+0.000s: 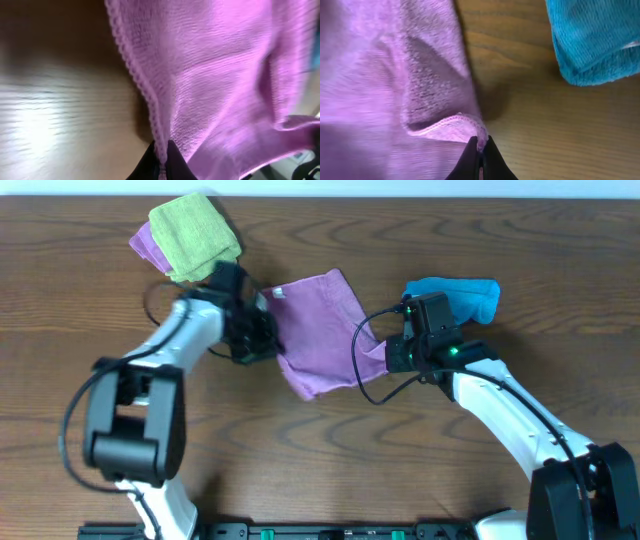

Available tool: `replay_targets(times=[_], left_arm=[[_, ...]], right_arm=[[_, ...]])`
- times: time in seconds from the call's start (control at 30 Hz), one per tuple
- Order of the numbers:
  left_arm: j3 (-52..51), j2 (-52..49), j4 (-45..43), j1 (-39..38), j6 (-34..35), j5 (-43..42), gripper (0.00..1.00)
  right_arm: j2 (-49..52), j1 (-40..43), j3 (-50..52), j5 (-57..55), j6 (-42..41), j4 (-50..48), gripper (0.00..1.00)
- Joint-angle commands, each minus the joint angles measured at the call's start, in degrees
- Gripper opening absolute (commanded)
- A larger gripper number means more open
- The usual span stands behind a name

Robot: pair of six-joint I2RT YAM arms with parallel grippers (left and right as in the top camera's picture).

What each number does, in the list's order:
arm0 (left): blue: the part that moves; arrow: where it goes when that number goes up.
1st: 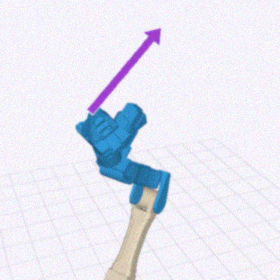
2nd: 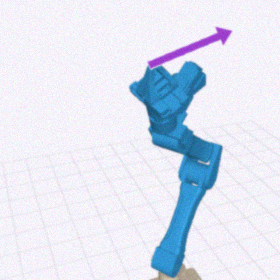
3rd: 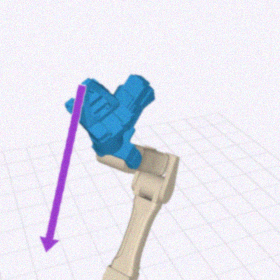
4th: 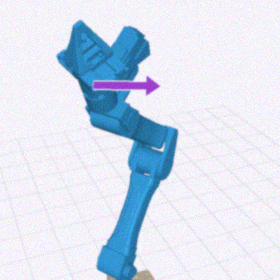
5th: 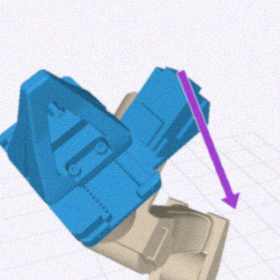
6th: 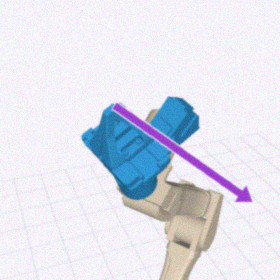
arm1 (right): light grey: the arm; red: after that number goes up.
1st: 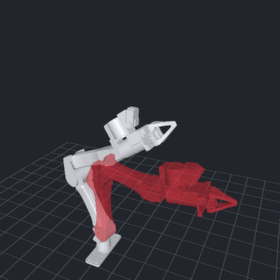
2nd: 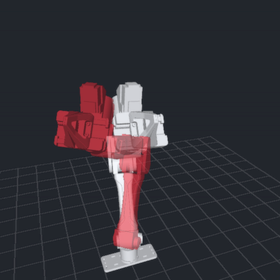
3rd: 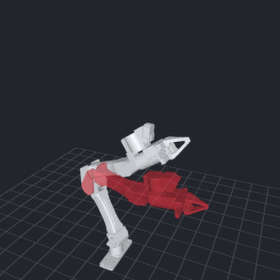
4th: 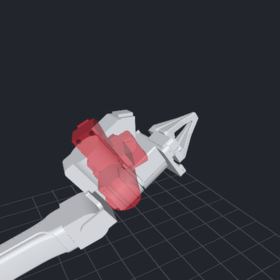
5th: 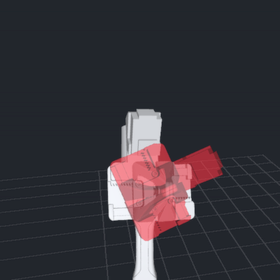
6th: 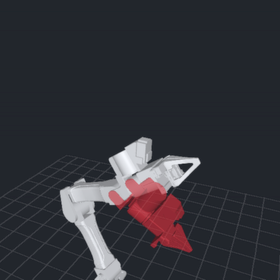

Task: Fold the cloth
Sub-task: 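Stretch the purple cloth between both grippers and lay it flat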

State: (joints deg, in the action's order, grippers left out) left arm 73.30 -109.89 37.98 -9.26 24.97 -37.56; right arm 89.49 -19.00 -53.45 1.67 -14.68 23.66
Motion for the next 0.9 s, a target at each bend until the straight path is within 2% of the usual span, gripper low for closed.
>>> replay_targets(times=[0.0,0.2,0.37,0.4,0.57,0.83,0.87], left_arm=[[5.6,4.5,3.5,2.8,-5.3,-0.9,0.06],[9.0,4.8,8.9,4.9,-8.2,0.7,0.06],[9.0,4.8,12.5,5.2,-10.1,5.2,0.14],[9.0,4.8,13.0,5.2,-10.3,6.0,0.16],[9.0,4.8,15.1,5.2,-11.3,8.9,0.41],[9.0,4.8,17.6,5.2,-11.3,9.0,0.58],[8.9,4.8,18.2,5.2,-11.3,9.0,0.60]], right_arm=[[-1.2,-0.5,-0.8,-0.6,-1.1,0.2,0.01],[-1.2,-0.5,-0.8,-0.5,-1.2,0.4,0.02],[-1.2,-0.6,-0.8,0.0,-1.6,1.0,0.01],[-1.2,-0.6,-0.8,0.2,-1.6,1.2,0.01],[-1.2,-0.6,-0.8,0.3,-1.6,1.9,0.01],[-1.2,-0.6,-0.8,0.3,-1.6,3.5,0.01],[-1.2,-0.6,-0.8,0.3,-1.4,3.6,0.04]])
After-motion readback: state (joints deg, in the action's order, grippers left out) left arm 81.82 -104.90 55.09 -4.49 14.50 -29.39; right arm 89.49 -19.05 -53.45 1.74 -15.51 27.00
